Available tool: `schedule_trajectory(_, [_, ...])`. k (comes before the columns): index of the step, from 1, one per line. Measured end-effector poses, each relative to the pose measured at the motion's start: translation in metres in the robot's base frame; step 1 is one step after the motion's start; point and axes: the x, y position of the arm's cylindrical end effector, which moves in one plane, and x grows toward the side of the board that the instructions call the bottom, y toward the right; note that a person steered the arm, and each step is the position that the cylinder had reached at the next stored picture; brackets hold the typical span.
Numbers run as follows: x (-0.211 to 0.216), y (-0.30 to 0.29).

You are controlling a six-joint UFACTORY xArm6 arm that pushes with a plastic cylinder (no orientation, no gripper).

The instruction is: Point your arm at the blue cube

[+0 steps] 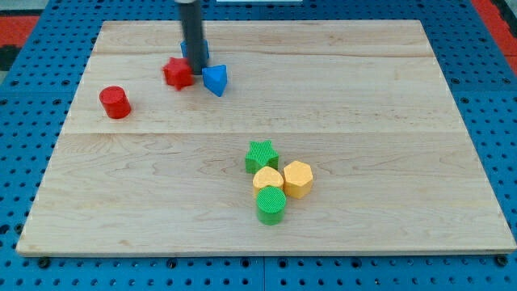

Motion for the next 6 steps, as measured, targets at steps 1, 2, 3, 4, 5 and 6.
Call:
schedule_trajectory(1, [-0.006,-0.019])
schedule_trajectory(2, [-0.001,-0.065])
schedule_trajectory(3, [0.013,-0.068])
schedule_trajectory(4, [-0.009,-0.026])
schedule_trajectory(5, [-0.083,-0.036])
schedule_trajectory(6, [-0.11,0.018])
